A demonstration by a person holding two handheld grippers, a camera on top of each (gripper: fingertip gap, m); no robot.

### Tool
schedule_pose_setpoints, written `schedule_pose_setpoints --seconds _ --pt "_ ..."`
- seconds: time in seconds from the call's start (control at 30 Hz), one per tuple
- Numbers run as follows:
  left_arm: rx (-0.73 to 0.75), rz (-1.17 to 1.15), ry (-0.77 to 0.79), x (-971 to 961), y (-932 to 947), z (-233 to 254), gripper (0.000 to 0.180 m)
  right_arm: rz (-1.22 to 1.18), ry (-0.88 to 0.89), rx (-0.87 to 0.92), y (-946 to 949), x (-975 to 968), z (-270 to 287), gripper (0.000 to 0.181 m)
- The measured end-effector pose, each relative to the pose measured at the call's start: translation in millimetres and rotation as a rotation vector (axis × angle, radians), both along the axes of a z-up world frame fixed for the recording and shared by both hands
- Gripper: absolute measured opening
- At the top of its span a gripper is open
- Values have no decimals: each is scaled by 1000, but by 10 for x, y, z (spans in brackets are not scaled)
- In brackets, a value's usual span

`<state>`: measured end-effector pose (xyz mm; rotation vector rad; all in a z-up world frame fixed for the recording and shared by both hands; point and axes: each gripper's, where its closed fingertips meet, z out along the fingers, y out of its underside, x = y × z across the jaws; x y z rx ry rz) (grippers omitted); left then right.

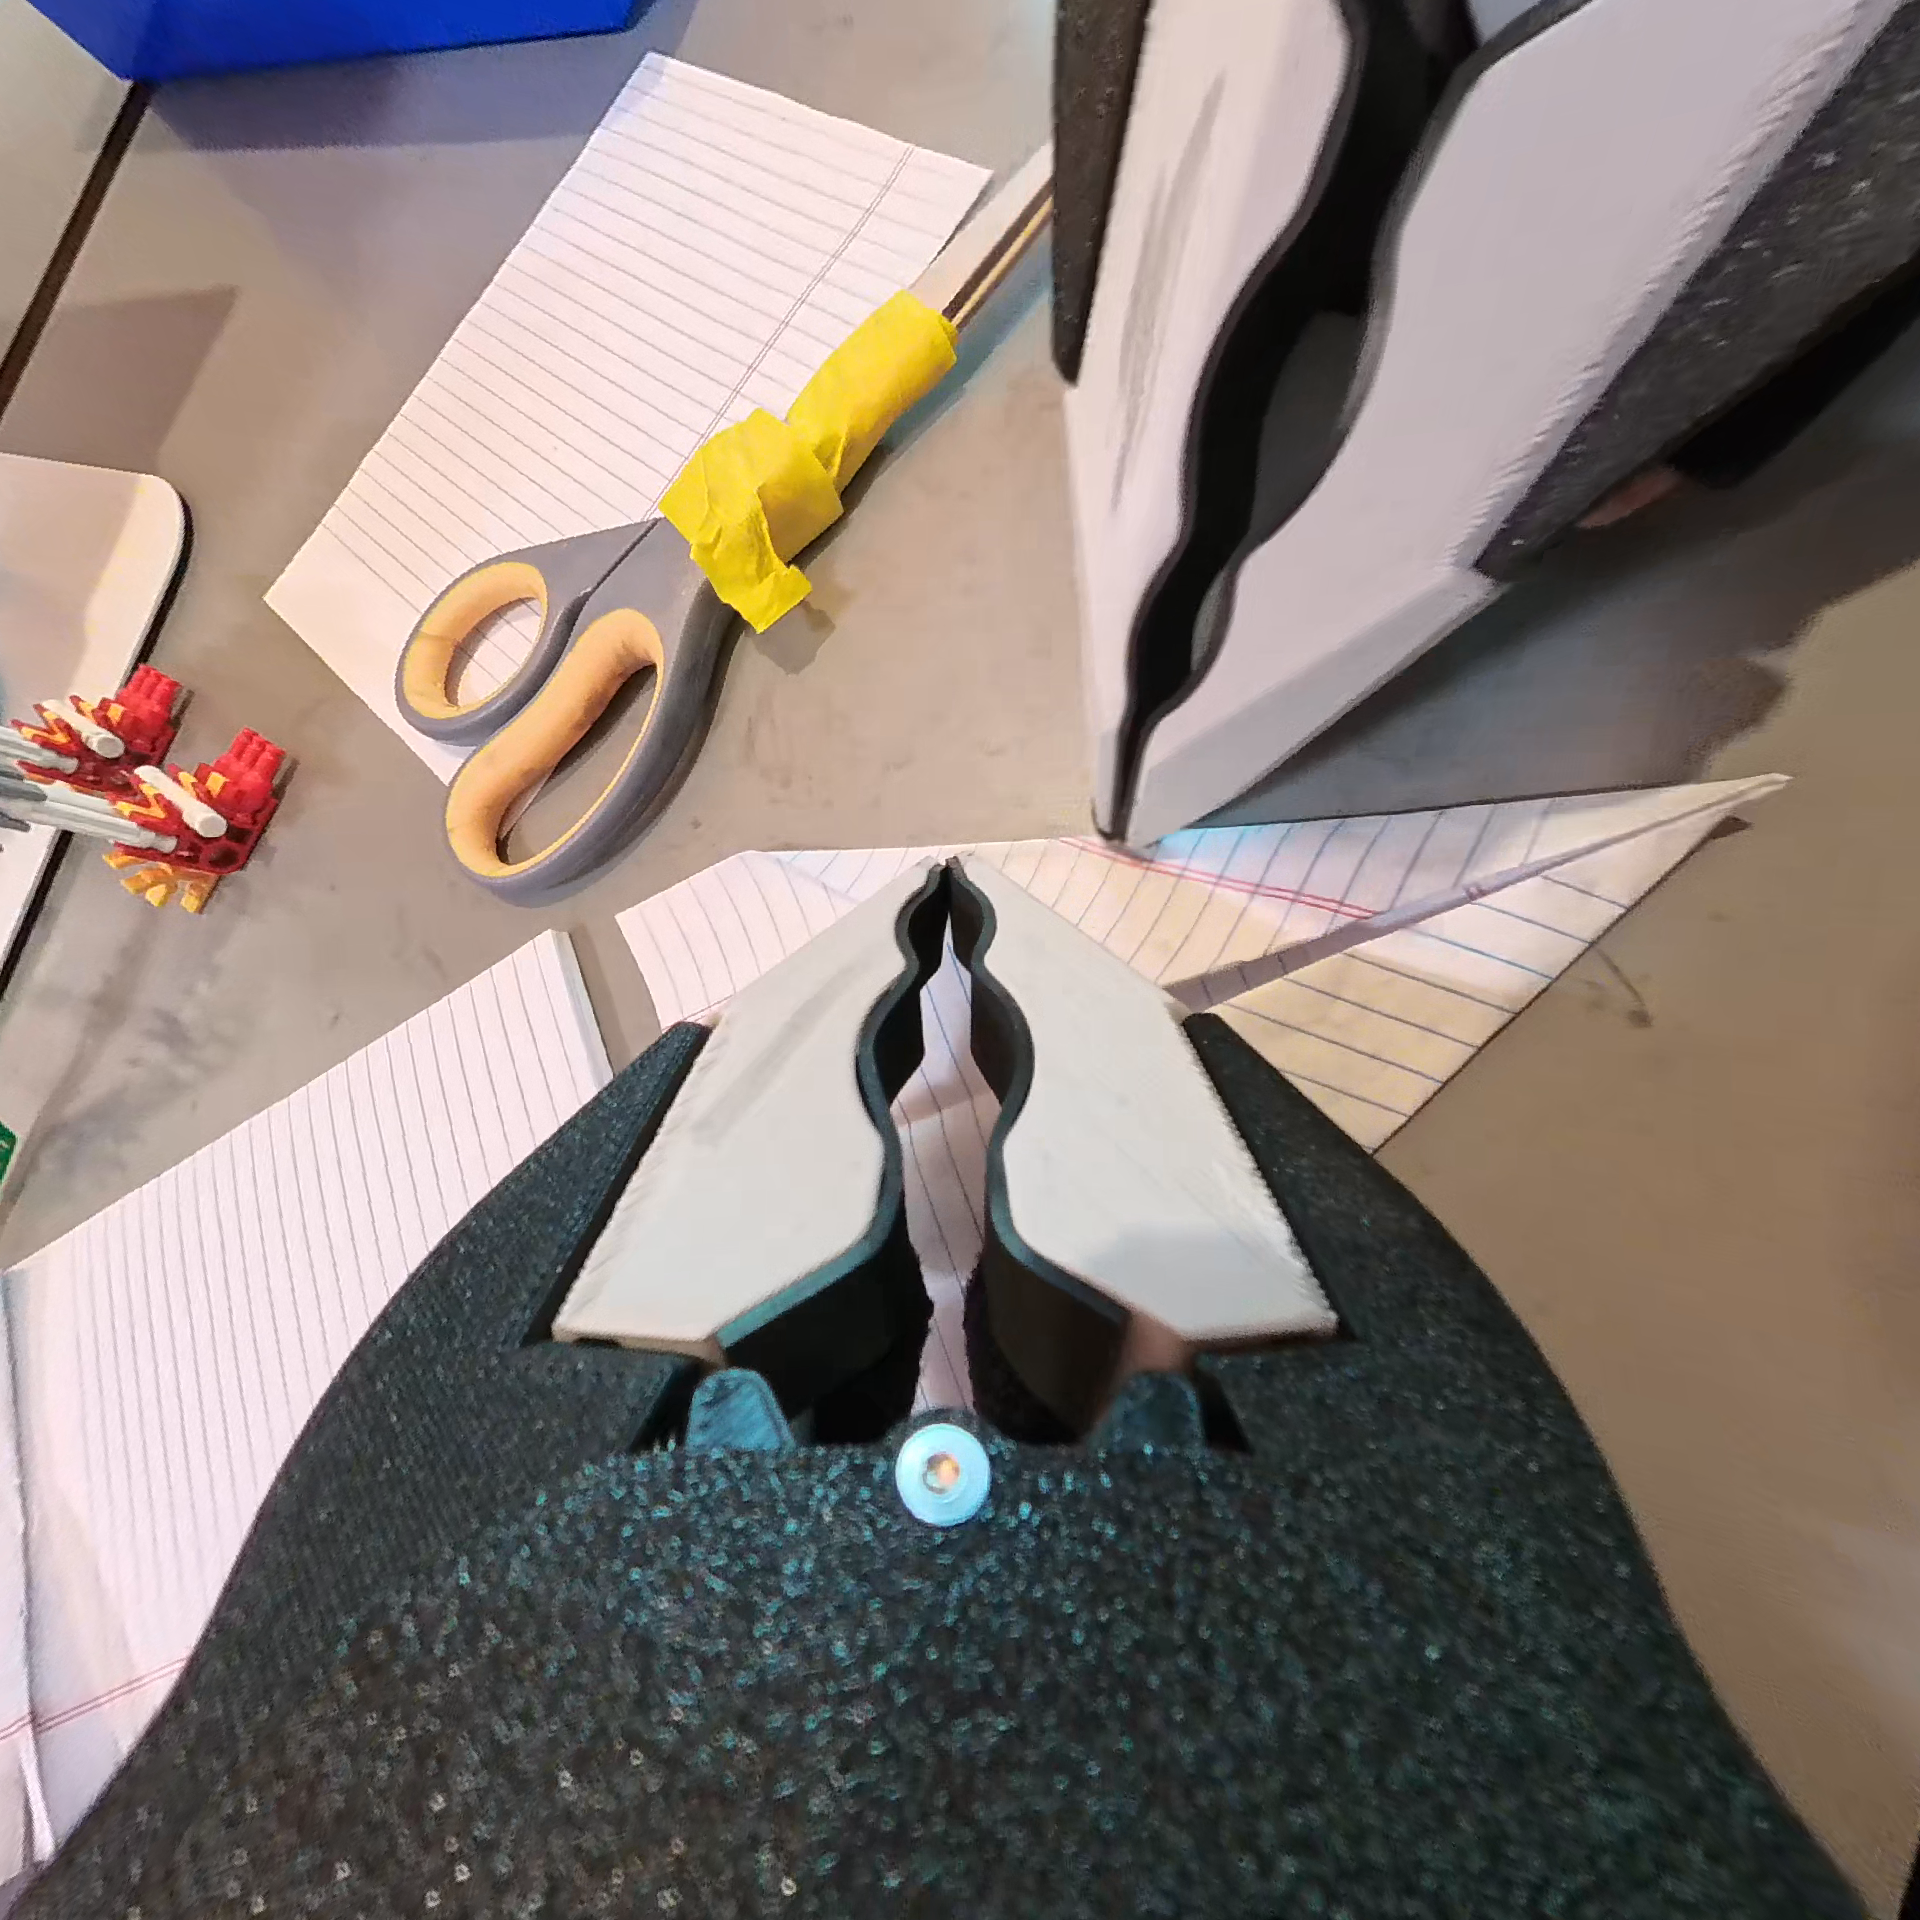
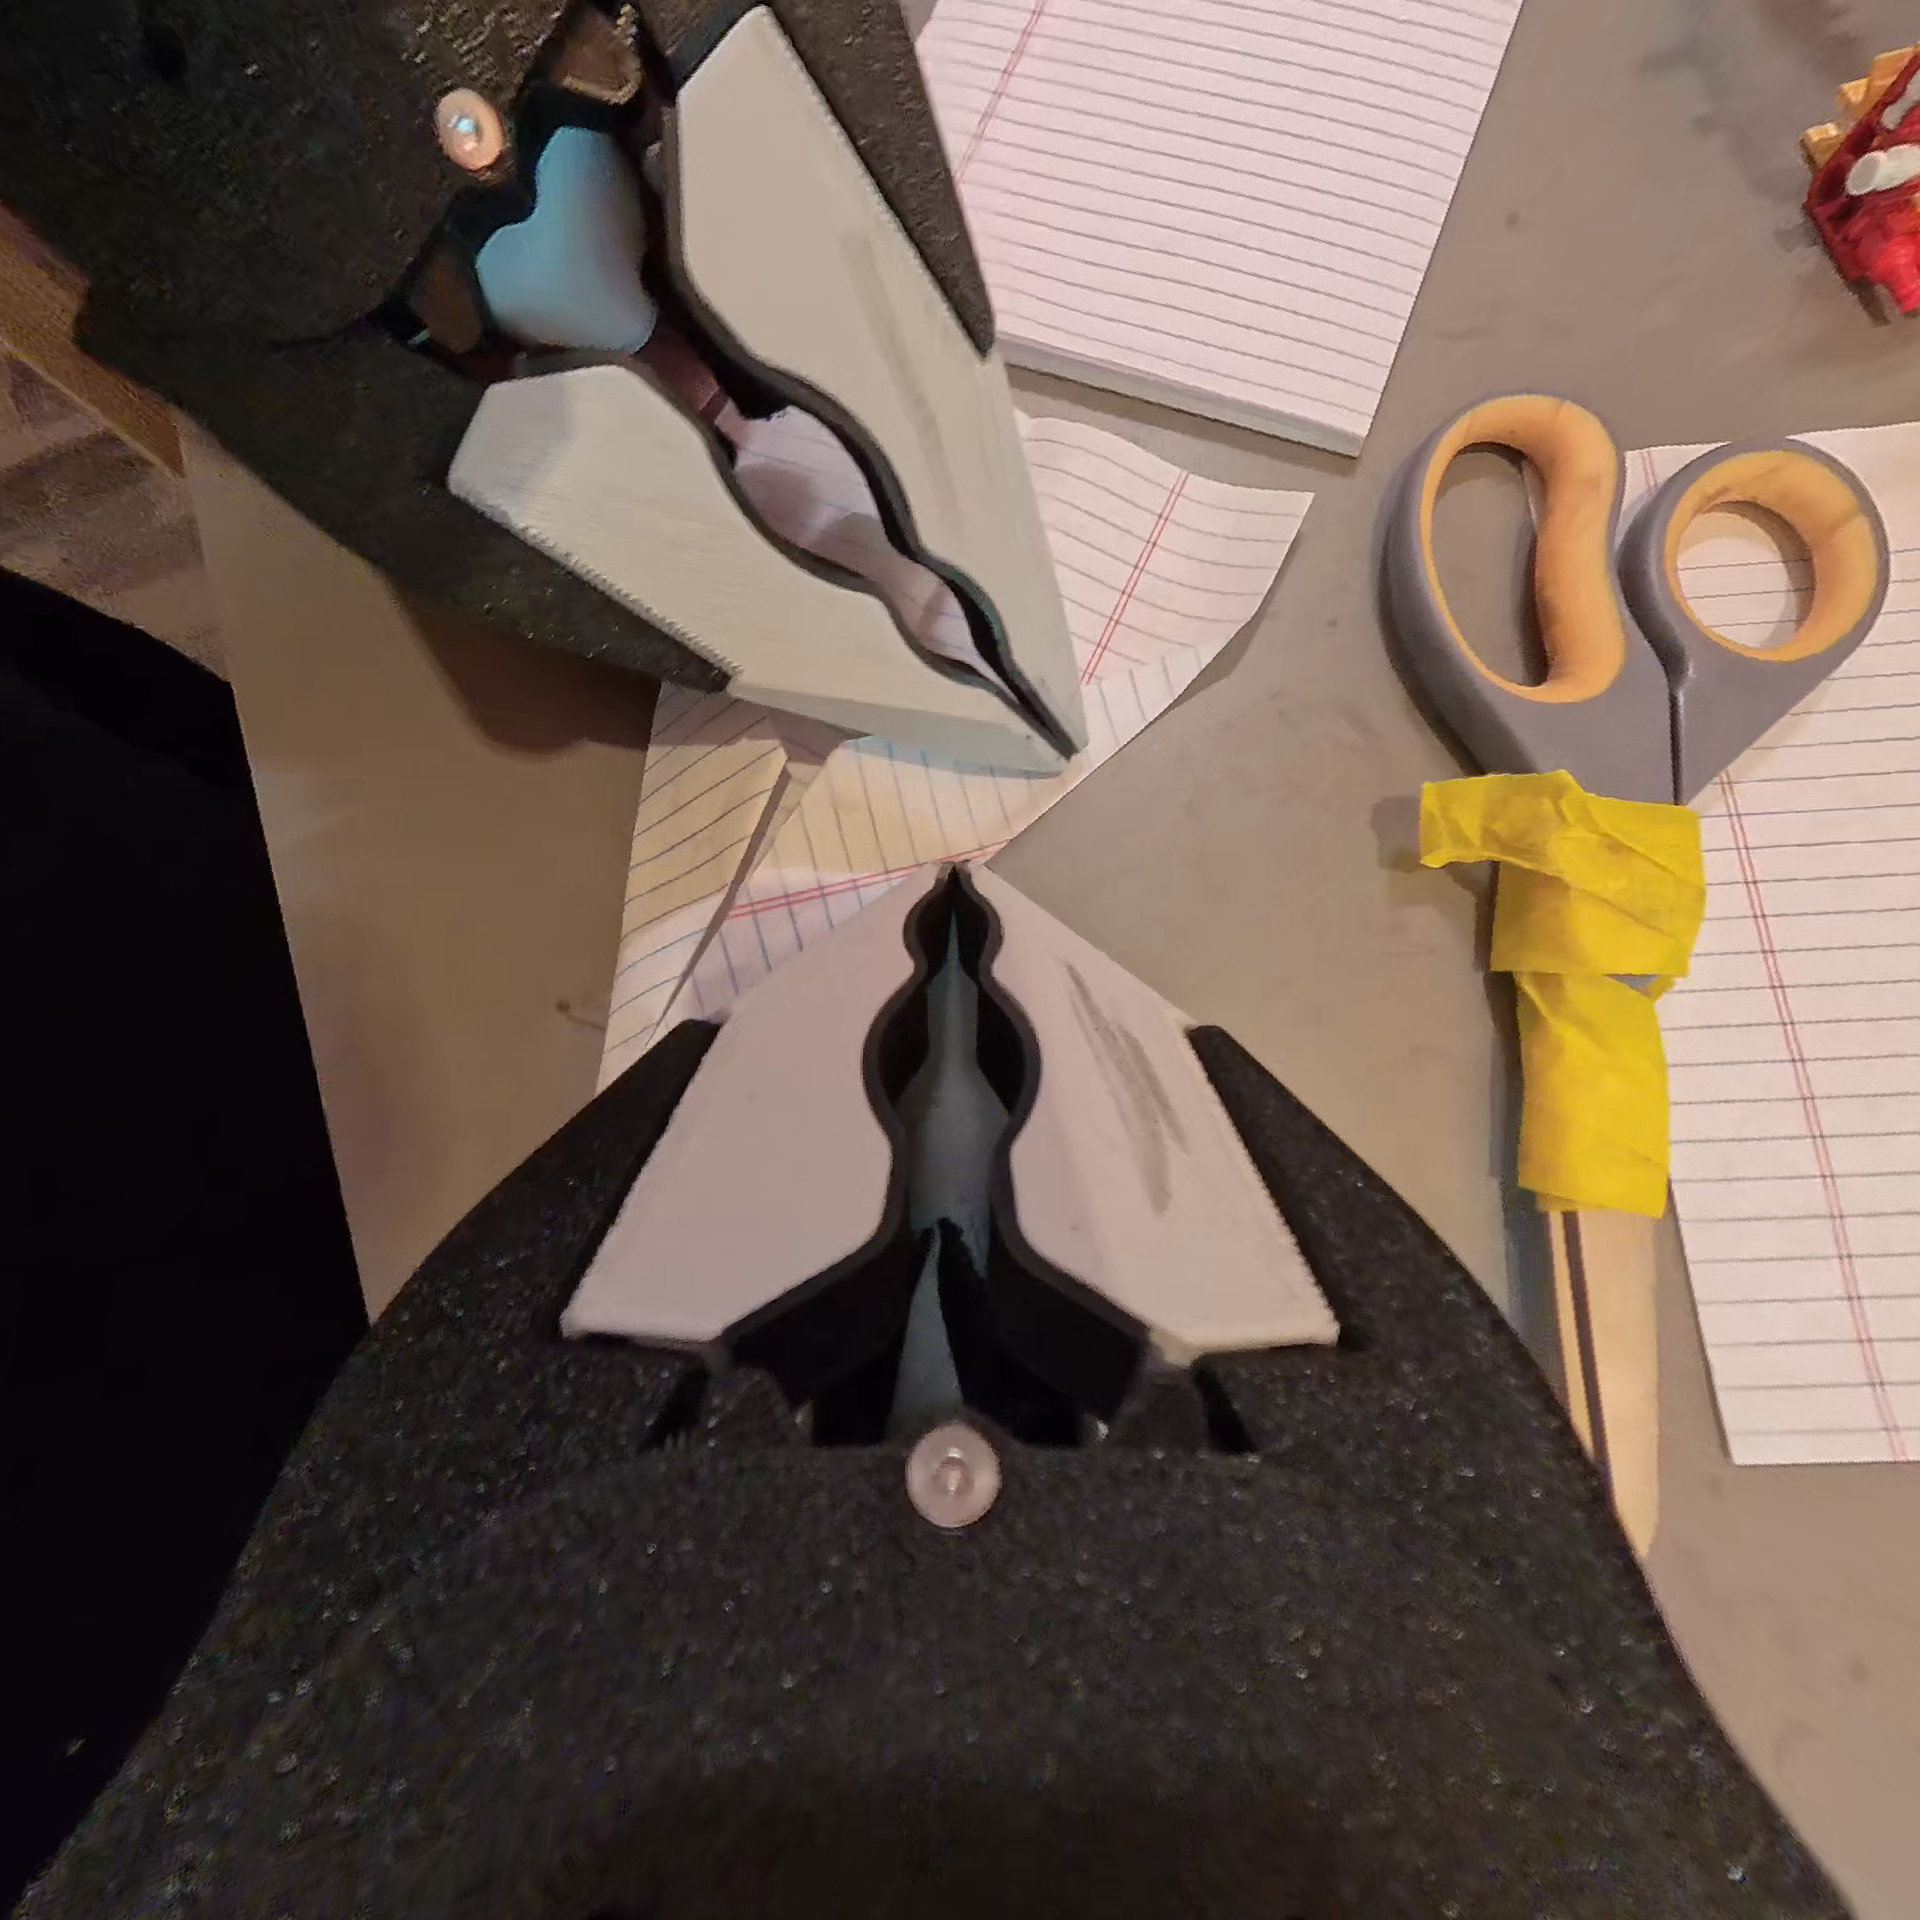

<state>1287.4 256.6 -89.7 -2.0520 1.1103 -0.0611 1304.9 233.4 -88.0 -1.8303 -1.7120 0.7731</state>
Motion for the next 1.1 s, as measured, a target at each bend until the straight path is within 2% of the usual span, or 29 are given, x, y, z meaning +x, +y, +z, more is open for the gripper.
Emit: schedule_pose_setpoints --seconds 0.3,0.47,0.6,1.1 --pt "-2 0 -5 -1 -1 0 0 74 -3 51 -216 150 15 0" --pt "-3 0 -7 -2 -2 1 0 13 78 -8 -112 18 115 0" --pt "2 -1 -4 -2 -2 1 0 18 -4 -13 -10 -46 -5 0" --pt "12 -1 2 -5 -4 0 0 119 2 -8 -360 202 1 0"
